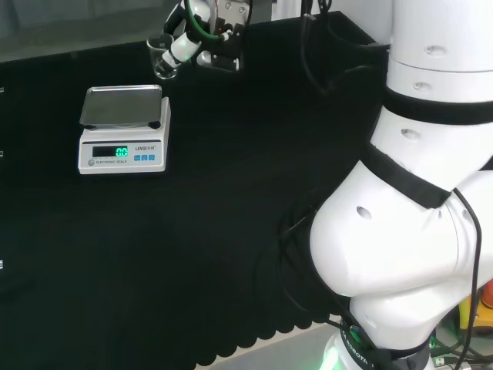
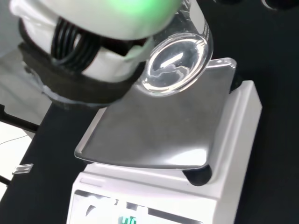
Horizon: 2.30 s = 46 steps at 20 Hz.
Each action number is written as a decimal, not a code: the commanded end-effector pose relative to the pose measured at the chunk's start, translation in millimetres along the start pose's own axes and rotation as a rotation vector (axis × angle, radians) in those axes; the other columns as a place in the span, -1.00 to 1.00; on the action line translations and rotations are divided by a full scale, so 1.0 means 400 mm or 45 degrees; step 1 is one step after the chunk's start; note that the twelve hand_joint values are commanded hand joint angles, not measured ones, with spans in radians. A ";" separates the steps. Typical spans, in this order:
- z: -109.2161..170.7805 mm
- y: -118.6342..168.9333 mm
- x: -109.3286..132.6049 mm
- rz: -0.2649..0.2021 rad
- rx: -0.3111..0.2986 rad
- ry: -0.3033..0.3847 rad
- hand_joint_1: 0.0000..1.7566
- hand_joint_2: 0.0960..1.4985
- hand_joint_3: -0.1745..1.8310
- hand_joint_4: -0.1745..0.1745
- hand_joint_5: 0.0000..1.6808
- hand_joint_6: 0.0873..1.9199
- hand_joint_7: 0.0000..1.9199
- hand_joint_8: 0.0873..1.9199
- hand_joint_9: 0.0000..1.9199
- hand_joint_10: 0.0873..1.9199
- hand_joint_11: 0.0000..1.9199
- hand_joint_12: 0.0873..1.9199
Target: Put the beaker on the electronic balance.
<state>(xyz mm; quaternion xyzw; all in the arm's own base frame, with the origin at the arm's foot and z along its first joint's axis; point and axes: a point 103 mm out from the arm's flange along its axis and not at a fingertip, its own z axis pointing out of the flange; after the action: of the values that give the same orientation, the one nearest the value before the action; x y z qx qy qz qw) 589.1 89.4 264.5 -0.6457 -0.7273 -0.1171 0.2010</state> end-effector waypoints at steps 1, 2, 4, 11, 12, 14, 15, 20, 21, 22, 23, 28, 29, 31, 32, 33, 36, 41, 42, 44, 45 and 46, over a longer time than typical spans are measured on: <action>0.050 0.057 0.048 -0.033 0.047 0.003 0.33 -0.42 0.06 1.00 0.62 -0.41 0.82 -0.87 0.80 -0.84 0.02 0.17; 0.059 0.067 0.055 -0.033 0.053 -0.009 0.33 -0.42 0.06 1.00 0.62 -0.41 0.82 -0.87 0.80 -0.84 0.02 0.17; 0.079 0.086 0.070 -0.042 0.074 -0.038 0.33 -0.42 0.06 1.00 0.62 -0.41 0.82 -0.87 0.80 -0.84 0.02 0.17; 0.138 0.162 0.130 -0.093 0.134 -0.073 0.33 -0.42 0.06 1.00 0.62 -0.41 0.82 -0.88 0.80 -0.84 0.02 0.17; 0.145 0.172 0.136 -0.097 0.137 -0.075 0.33 -0.42 0.06 1.00 0.62 -0.41 0.82 -0.88 0.80 -0.84 0.02 0.17; 0.160 0.191 0.139 -0.102 0.152 -0.075 0.33 -0.42 0.07 1.00 0.62 -0.41 0.82 -0.88 0.80 -0.84 0.02 0.17; 0.167 0.199 0.142 -0.104 0.160 -0.075 0.33 -0.42 0.07 1.00 0.62 -0.41 0.82 -0.88 0.80 -0.84 0.02 0.17; 0.192 0.242 0.121 -0.110 0.198 -0.038 0.33 -0.42 0.07 1.00 0.62 -0.41 0.83 -0.88 0.80 -0.84 0.02 0.17; 0.200 0.247 0.124 -0.175 0.219 -0.064 0.33 -0.42 0.07 1.00 0.62 -0.40 0.83 -0.88 0.80 -0.84 0.02 0.17; 0.205 0.254 0.115 -0.186 0.223 -0.054 0.33 -0.42 0.07 1.00 0.62 -0.40 0.83 -0.88 0.80 -0.84 0.02 0.17; 0.211 0.261 0.102 -0.178 0.225 -0.044 0.33 -0.42 0.07 1.00 0.62 -0.40 0.83 -0.88 0.80 -0.84 0.02 0.17; 0.242 0.286 0.052 -0.156 0.220 0.017 0.33 -0.42 0.07 1.00 0.62 -0.40 0.83 -0.88 0.80 -0.84 0.02 0.17; 0.246 0.293 0.044 -0.151 0.219 0.026 0.33 -0.42 0.07 1.00 0.62 -0.40 0.83 -0.88 0.80 -0.84 0.02 0.17; 0.248 0.303 0.030 -0.143 0.206 0.051 0.33 -0.42 0.07 1.00 0.62 -0.40 0.83 -0.88 0.80 -0.84 0.02 0.17; 0.249 0.307 0.025 -0.137 0.204 0.054 0.33 -0.42 0.07 1.00 0.62 -0.40 0.83 -0.88 0.80 -0.84 0.02 0.17; 0.250 0.310 0.020 -0.132 0.201 0.058 0.33 -0.42 0.07 1.00 0.62 -0.40 0.83 -0.88 0.80 -0.84 0.02 0.17; 0.256 0.318 0.015 -0.124 0.202 0.066 0.33 -0.43 0.07 1.00 0.62 -0.40 0.83 -0.88 0.80 -0.84 0.02 0.17; 0.280 0.326 0.017 -0.118 0.218 0.066 0.33 -0.43 0.07 1.00 0.62 -0.40 0.83 -0.88 0.80 -0.84 0.02 0.17; 0.285 0.327 0.016 -0.116 0.222 0.065 0.33 -0.43 0.07 1.00 0.62 -0.40 0.83 -0.88 0.80 -0.84 0.02 0.17; 0.299 0.330 0.015 -0.106 0.228 0.063 0.33 -0.43 0.07 1.00 0.62 -0.40 0.83 -0.88 0.80 -0.84 0.02 0.17; 0.306 0.331 0.016 -0.115 0.236 0.055 0.33 -0.43 0.07 1.00 0.62 -0.40 0.83 -0.88 0.80 -0.84 0.02 0.17; 0.312 0.333 0.014 -0.116 0.240 0.056 0.33 -0.43 0.07 1.00 0.62 -0.40 0.83 -0.88 0.80 -0.83 0.02 0.17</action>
<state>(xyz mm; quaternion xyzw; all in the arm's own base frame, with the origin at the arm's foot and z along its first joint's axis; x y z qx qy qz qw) 703.3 161.4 153.4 -0.5895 -0.7581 -0.0803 0.2670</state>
